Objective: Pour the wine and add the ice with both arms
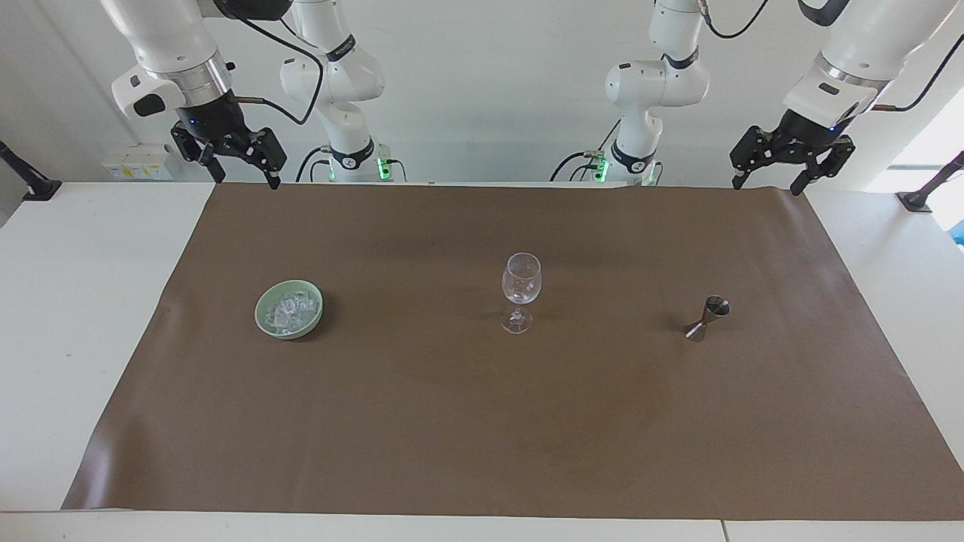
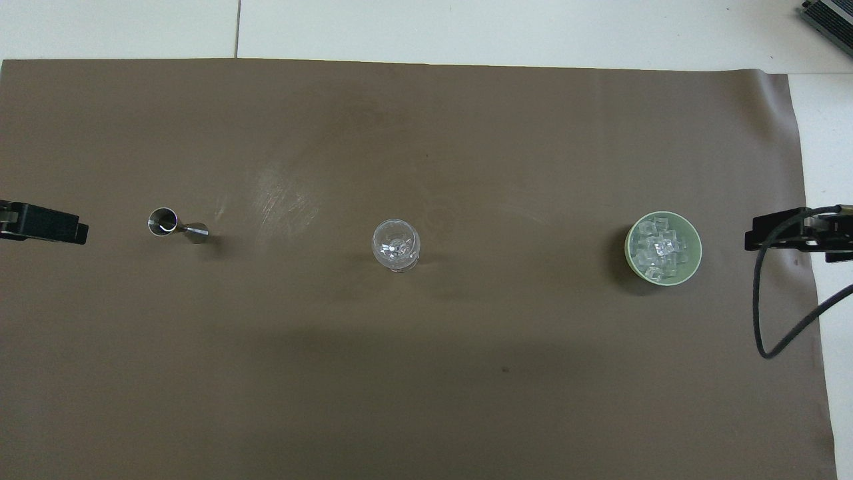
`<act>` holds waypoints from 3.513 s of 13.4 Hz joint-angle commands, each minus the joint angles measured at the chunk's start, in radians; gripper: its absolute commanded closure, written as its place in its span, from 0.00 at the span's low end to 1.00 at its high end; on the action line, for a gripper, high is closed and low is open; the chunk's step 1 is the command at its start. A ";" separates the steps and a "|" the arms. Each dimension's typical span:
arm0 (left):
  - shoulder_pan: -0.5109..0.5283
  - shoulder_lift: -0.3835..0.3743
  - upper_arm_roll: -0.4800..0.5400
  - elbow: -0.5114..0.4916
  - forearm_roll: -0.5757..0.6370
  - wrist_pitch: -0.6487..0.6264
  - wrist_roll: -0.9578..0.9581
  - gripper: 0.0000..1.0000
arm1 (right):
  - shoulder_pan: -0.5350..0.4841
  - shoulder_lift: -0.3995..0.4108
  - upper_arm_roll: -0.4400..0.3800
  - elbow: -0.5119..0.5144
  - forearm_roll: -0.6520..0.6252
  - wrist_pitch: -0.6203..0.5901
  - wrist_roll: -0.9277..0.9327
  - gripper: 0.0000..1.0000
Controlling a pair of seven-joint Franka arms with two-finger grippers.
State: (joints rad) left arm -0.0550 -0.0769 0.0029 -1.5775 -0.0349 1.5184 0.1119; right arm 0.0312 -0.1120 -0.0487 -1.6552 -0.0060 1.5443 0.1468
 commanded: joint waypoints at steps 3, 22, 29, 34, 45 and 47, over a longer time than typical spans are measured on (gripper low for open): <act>0.003 -0.023 -0.001 -0.032 0.000 0.022 -0.003 0.00 | -0.016 -0.018 0.012 -0.018 0.005 -0.006 -0.027 0.00; 0.001 -0.017 -0.001 -0.022 0.001 0.020 0.006 0.00 | -0.016 -0.018 0.012 -0.018 0.005 -0.006 -0.027 0.00; 0.004 0.000 -0.001 -0.010 -0.005 0.032 0.006 0.00 | -0.016 -0.018 0.012 -0.018 0.005 -0.006 -0.027 0.00; 0.006 0.003 0.003 -0.010 -0.011 0.034 0.006 0.00 | -0.016 -0.018 0.012 -0.018 0.005 -0.006 -0.027 0.00; 0.006 -0.009 0.006 -0.047 0.004 0.036 0.002 0.00 | -0.016 -0.018 0.012 -0.018 0.005 -0.006 -0.027 0.00; 0.004 -0.011 0.006 -0.050 0.004 0.036 -0.001 0.00 | -0.016 -0.018 0.012 -0.018 0.005 -0.006 -0.027 0.00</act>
State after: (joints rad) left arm -0.0546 -0.0637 0.0095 -1.6005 -0.0338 1.5392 0.1125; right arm 0.0312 -0.1120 -0.0487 -1.6552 -0.0060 1.5443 0.1468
